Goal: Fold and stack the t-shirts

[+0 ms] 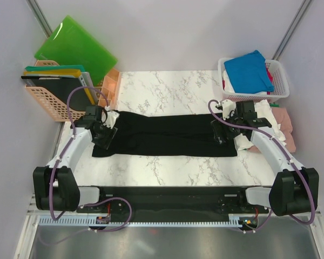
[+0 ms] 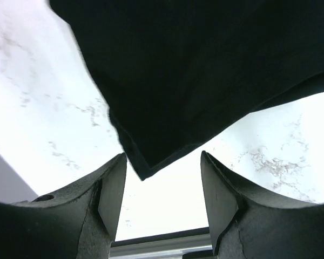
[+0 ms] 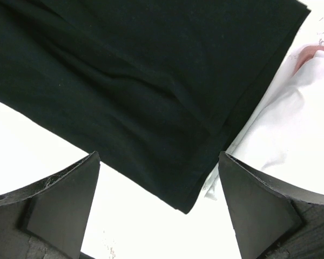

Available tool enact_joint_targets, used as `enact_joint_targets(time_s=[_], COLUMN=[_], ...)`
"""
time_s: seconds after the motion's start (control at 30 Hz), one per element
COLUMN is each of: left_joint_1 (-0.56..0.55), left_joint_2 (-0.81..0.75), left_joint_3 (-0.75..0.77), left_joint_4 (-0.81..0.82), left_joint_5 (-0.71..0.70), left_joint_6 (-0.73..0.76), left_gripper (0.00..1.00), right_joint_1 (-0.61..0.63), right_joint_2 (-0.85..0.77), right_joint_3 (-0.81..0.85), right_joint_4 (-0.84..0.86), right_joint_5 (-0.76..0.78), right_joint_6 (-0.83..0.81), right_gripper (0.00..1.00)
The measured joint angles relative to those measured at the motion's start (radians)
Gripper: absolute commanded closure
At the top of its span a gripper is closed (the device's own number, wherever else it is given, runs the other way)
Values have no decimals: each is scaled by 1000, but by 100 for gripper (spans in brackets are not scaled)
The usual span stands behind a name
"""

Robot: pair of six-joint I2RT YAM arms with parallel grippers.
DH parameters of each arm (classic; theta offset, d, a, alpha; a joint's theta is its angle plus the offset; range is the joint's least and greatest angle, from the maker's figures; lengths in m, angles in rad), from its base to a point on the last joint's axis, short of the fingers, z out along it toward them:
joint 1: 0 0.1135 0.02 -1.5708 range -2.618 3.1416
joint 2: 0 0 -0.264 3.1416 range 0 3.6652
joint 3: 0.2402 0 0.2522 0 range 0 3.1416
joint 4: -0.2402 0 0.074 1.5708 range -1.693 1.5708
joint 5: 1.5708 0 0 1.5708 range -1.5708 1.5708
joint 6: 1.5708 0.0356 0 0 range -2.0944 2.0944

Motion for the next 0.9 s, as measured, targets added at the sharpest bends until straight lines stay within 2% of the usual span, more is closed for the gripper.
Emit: enact_joint_targets(time_s=[0.2,0.37,0.63,0.9], left_joint_1=[0,0,0,0], left_joint_2=[-74,-99,76,271], left_joint_3=[110,120,104,103], left_joint_4=[-50,-73,-25,112], left_joint_5=[25,36,115,154], left_joint_6=[0,-1,0,2], left_gripper=[36,36,39,40], right_joint_1=[0,0,0,0], right_joint_2=[0,14,43,199], right_joint_3=[-17,-17,-19,52], right_joint_4=[3,11,24,3], right_joint_5=[0,-1,0,2], right_joint_6=[-6,-6,-3,8], right_gripper=[2,2,2,2])
